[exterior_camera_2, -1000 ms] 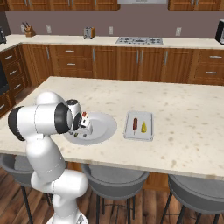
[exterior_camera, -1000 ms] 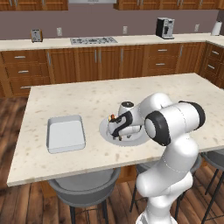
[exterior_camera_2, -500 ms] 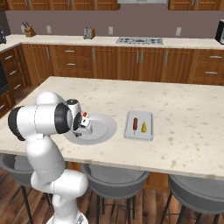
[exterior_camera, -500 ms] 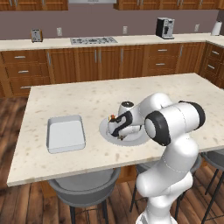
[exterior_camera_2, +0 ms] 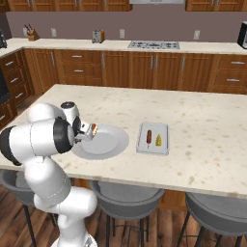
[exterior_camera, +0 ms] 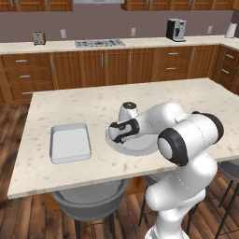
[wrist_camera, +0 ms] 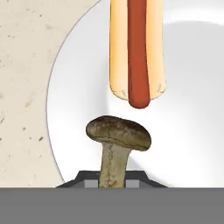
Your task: Place one cooked food and one vegetable from the large plate to each tupperware container.
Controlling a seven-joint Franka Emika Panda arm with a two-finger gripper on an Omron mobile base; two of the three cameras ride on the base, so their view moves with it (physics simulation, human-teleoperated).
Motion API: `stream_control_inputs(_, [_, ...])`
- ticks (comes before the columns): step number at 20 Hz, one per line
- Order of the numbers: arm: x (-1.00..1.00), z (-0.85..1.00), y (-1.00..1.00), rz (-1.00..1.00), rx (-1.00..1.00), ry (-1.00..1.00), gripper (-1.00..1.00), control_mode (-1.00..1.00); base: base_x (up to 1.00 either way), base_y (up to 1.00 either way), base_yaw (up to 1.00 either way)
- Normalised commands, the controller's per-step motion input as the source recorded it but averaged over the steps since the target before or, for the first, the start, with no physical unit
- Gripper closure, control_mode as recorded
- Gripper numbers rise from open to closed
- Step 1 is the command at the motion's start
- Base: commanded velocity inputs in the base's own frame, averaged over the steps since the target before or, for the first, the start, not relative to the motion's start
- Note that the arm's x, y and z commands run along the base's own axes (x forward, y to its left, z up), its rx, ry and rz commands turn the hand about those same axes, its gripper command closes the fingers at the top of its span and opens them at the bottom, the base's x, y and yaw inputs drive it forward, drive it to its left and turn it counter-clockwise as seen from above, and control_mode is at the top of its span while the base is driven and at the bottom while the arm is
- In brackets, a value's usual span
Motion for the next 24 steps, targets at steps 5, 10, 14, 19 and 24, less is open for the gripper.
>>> stream_control_inputs(5, [0.01, 0.82, 1.0, -0.04, 0.07, -0.11, 1.0, -1.0, 0.0, 0.0, 0.0])
stream_control_inputs(10, [0.0, 0.34, 1.0, 0.03, 0.0, 0.0, 1.0, -1.0, 0.0, 0.0, 0.0])
stream_control_inputs(14, [0.11, 0.05, 1.0, 0.07, 0.0, 0.0, 1.0, -1.0, 0.0, 0.0, 0.0])
stream_control_inputs(19, [0.24, -0.13, 1.0, 0.11, -0.04, 0.05, 1.0, -1.0, 0.0, 0.0, 0.0])
stream_control_inputs(24, [0.07, -0.27, 0.71, 0.06, -0.09, 0.14, 1.0, -1.0, 0.0, 0.0, 0.0])
